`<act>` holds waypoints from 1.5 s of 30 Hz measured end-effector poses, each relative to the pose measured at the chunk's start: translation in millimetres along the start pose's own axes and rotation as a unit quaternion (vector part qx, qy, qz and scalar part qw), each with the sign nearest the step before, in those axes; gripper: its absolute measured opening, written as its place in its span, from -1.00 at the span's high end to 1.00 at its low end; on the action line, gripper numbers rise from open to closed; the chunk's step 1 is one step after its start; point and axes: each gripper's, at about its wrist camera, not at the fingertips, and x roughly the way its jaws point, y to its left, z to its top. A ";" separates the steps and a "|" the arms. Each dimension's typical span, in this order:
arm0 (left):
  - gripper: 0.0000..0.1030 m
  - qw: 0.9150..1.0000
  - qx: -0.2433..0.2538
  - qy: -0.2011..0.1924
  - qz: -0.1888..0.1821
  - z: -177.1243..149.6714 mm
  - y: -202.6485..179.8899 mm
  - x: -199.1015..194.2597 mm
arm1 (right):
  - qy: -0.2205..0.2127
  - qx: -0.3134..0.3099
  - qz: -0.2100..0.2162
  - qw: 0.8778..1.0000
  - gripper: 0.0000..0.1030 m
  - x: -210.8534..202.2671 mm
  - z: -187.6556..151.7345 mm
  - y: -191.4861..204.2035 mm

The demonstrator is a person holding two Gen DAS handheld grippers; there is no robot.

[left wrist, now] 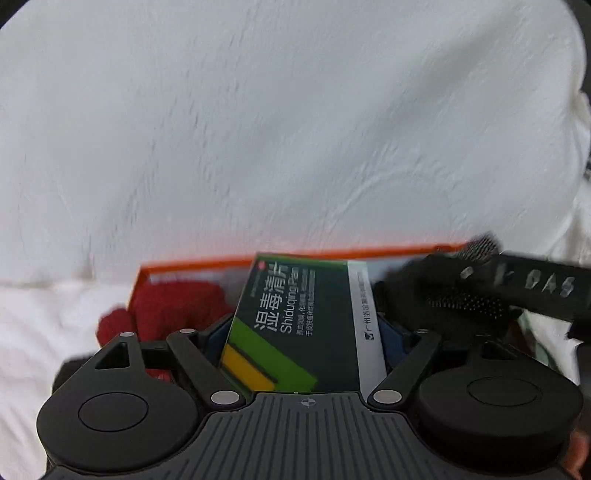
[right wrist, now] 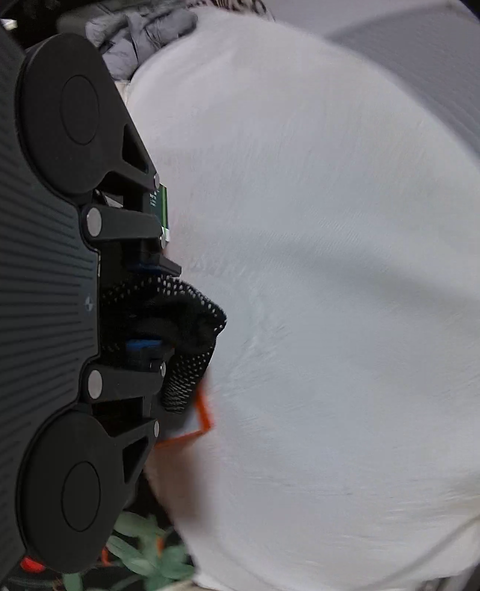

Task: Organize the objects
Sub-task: 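Lower medicine box and polka-dot fabric into the orange box and open both tools, then grasp the gourd with the left tool while the right tool grasps the pink packet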

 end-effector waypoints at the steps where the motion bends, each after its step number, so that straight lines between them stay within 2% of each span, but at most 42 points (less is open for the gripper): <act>1: -1.00 1.000 -0.005 -0.005 -0.007 -0.9 2.7 -4.5 | 0.027 0.000 -0.012 1.000 -0.32 9.0 -3.3 -4.2; 3: -1.00 0.999 -0.009 -0.031 -0.018 -1.9 5.9 -21.1 | 0.042 -0.004 -0.022 0.999 -0.40 10.5 -9.3 -8.2; 6: -1.00 0.997 -0.009 -0.072 -0.010 -4.2 2.7 -50.6 | 0.020 0.002 -0.011 1.000 -0.79 -16.5 -12.6 -14.4; 9: -1.00 0.996 -0.023 -0.082 -0.017 -9.0 4.4 -75.7 | 0.006 0.012 -0.002 1.000 -0.79 -46.8 -9.1 -22.1; 13: -1.00 0.995 -0.036 -0.085 -0.033 -34.0 2.6 -102.8 | -0.012 0.017 -0.010 1.000 -0.81 -89.6 -11.6 -25.9; 17: -1.00 0.997 -0.004 -0.054 -0.051 -80.5 -21.7 -107.7 | -0.060 0.051 -0.024 0.997 -0.92 -149.9 -43.8 -43.1; 20: -1.00 0.997 0.019 0.008 -0.070 -117.0 -51.5 -87.9 | -0.080 0.070 -0.039 0.994 -0.92 -176.9 -76.6 -54.8; 22: -1.00 0.996 0.032 0.051 -0.063 -135.4 -73.1 -67.9 | -0.078 0.080 -0.051 0.992 -0.92 -185.7 -97.3 -63.8; 24: -1.00 0.994 0.037 0.087 -0.055 -147.2 -91.1 -47.2 | -0.061 0.100 -0.063 0.991 -0.92 -183.6 -111.9 -75.3; 26: -1.00 0.993 0.027 0.103 -0.060 -153.6 -99.0 -33.4 | -0.045 0.121 -0.074 0.989 -0.91 -179.0 -115.7 -86.1; 27: -1.00 0.992 0.025 0.110 -0.050 -153.9 -101.8 -24.9 | -0.043 0.125 -0.079 0.988 -0.91 -176.9 -115.4 -89.7; 29: -1.00 0.992 0.028 0.114 -0.051 -158.4 -103.3 -16.4 | -0.046 0.119 -0.083 0.988 -0.91 -176.0 -117.5 -93.2; 31: -1.00 0.993 0.045 0.093 -0.051 -163.1 -98.6 -19.9 | -0.035 0.111 -0.082 0.990 -0.90 -176.7 -120.5 -92.6; 32: -0.92 0.993 0.053 0.086 -0.055 -165.5 -95.9 -27.2 | -0.026 0.107 -0.081 0.991 -0.89 -174.9 -121.5 -92.3; 33: -0.98 0.994 0.059 0.080 -0.054 -167.1 -89.0 -34.4 | -0.016 0.100 -0.081 0.992 -0.89 -170.0 -121.0 -90.8; 36: -0.98 0.994 0.076 0.074 -0.025 -174.1 -67.5 -49.6 | 0.015 0.060 -0.087 0.994 -0.88 -156.4 -124.4 -82.4; 39: -0.98 0.995 0.066 0.078 0.000 -184.7 -36.6 -64.7 | 0.040 0.017 -0.085 0.995 -0.87 -140.3 -129.9 -69.2; 41: -0.97 0.996 0.046 0.082 0.004 -194.2 -15.8 -73.2 | 0.055 -0.013 -0.093 0.994 -0.87 -127.5 -135.4 -59.9; 45: -1.00 0.997 0.029 0.068 0.006 -198.8 -0.8 -81.3 | 0.085 -0.088 -0.130 0.984 -0.87 -98.8 -151.2 -41.7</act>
